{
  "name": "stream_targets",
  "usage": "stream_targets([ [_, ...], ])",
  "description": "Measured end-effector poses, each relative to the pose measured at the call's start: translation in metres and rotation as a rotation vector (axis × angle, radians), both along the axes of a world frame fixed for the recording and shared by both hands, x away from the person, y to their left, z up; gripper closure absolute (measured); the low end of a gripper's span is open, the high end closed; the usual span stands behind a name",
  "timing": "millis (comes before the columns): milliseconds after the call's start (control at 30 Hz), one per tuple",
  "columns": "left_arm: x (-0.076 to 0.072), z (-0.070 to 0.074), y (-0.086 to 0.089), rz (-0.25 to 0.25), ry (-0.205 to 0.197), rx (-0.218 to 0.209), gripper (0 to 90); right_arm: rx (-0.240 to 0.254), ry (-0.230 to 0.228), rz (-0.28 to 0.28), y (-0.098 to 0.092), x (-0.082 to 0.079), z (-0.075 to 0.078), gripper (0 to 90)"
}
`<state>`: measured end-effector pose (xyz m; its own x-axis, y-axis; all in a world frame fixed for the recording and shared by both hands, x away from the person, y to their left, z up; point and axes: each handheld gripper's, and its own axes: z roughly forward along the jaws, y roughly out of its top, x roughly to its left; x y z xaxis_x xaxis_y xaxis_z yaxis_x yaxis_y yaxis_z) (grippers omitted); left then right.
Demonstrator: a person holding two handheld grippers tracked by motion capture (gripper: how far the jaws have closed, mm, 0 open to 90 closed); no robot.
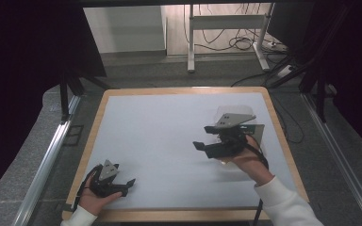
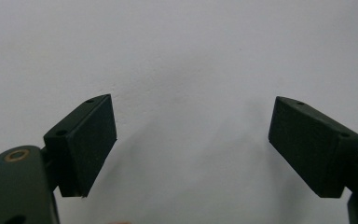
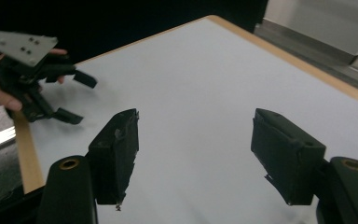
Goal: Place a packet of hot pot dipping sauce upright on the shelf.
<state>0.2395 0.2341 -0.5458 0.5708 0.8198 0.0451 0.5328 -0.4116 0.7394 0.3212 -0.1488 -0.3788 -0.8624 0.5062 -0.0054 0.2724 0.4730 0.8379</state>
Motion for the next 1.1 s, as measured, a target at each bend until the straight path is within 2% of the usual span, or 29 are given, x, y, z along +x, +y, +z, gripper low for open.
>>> stream_targets([
  [67,0.0,0.0,0.0,0.0,-0.001,-0.001,15.1,-0.003,0.001,0.012,0.004,-0.002,-0.003,31.1],
  [133,0.0,0.0,0.0,0.0,0.002,0.003,15.0,-0.001,0.012,0.044,0.017,-0.01,-0.019,30.8],
  [167,0.0,-0.001,-0.001,0.001,0.004,0.002,15.0,-0.001,0.012,0.044,0.017,-0.01,-0.019,30.8],
  [233,0.0,0.0,-0.001,0.0,0.003,0.008,15.1,0.004,0.036,0.056,0.024,-0.013,-0.032,30.7],
  [267,-0.001,-0.001,-0.001,0.002,0.001,0.006,15.1,-0.007,0.062,0.068,0.031,-0.016,-0.047,30.2],
  [300,-0.001,-0.001,-0.001,0.006,-0.001,0.002,15.1,-0.007,0.062,0.068,0.031,-0.016,-0.047,30.2],
  [333,-0.001,-0.001,-0.001,0.009,-0.001,0.0,15.1,-0.01,0.067,0.073,0.033,-0.017,-0.052,30.0],
  [367,-0.001,-0.001,-0.001,0.012,-0.002,-0.005,15.1,-0.02,0.088,0.071,0.037,-0.018,-0.064,29.5],
  [433,-0.001,-0.001,-0.001,0.014,-0.002,-0.006,15.1,-0.018,0.096,0.066,0.038,-0.018,-0.069,29.5],
  [533,-0.001,-0.001,-0.001,0.01,0.001,-0.004,15.1,-0.037,0.145,0.05,0.042,-0.018,-0.089,28.9],
  [667,-0.001,-0.001,-0.001,0.008,-0.003,-0.01,15.1,-0.069,0.157,0.036,0.041,-0.018,-0.102,28.6],
  [800,-0.001,0.0,-0.002,0.008,-0.006,-0.009,15.1,-0.077,0.188,0.008,0.038,-0.018,-0.112,28.5],
  [1100,0.001,0.001,-0.008,0.001,-0.008,-0.007,15.0,-0.068,0.178,-0.006,0.033,-0.021,-0.117,28.4],
])
